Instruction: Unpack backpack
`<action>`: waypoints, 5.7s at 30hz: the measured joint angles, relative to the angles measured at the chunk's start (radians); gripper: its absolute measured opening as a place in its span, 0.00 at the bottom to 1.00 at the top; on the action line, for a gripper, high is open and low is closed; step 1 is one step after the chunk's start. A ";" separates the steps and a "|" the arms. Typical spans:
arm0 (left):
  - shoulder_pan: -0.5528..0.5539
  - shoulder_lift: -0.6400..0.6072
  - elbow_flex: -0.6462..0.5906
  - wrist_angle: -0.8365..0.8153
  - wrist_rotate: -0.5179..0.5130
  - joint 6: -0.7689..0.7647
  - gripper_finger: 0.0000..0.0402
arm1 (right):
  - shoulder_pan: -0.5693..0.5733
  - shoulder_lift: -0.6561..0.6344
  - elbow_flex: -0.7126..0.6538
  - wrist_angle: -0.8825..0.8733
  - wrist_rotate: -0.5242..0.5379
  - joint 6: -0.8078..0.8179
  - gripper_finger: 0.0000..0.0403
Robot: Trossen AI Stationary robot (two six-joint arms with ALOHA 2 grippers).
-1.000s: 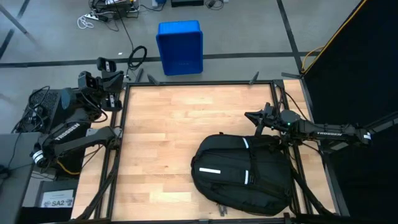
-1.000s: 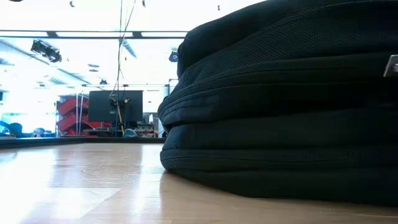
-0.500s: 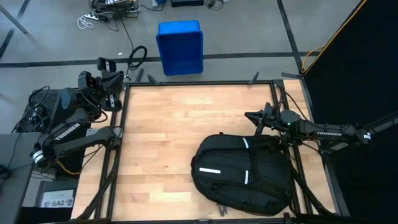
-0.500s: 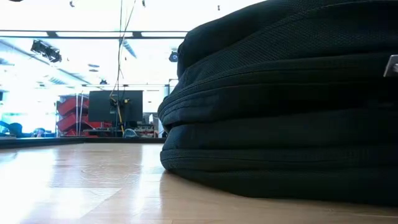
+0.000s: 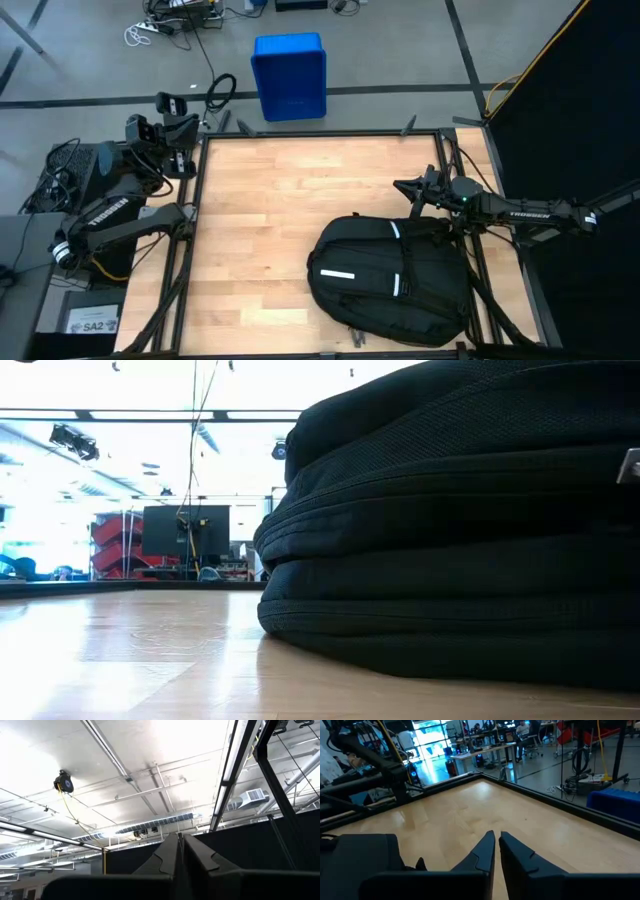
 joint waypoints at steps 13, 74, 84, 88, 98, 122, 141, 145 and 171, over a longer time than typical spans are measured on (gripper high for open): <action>0.000 0.000 0.000 0.000 0.000 0.000 0.00 | 0.000 0.000 0.000 0.000 0.000 0.000 0.01; 0.000 0.000 0.000 0.000 0.000 0.000 0.00 | 0.000 0.000 0.000 0.000 0.000 0.000 0.00; 0.000 0.000 0.000 0.000 0.000 0.000 0.00 | 0.000 0.000 0.000 0.000 0.000 0.000 0.01; 0.000 0.000 0.000 0.000 0.000 0.000 0.00 | 0.000 0.000 0.000 0.000 0.000 0.000 0.00; 0.000 0.000 0.000 0.000 0.000 0.000 0.00 | 0.000 0.000 0.000 0.000 0.000 0.000 0.02; -0.049 0.039 0.000 -0.333 0.027 -0.188 0.00 | 0.000 0.000 0.000 0.000 0.000 0.000 0.00; -0.370 0.309 0.278 -1.083 -0.441 0.277 0.00 | 0.000 0.000 0.000 0.000 0.000 0.000 0.01; -0.482 0.384 0.397 -1.254 -0.599 0.323 0.00 | 0.000 0.000 0.000 0.000 0.000 0.000 0.01; -0.988 0.852 0.564 -1.302 -0.834 0.360 0.00 | 0.000 0.000 0.000 0.000 0.000 0.000 0.01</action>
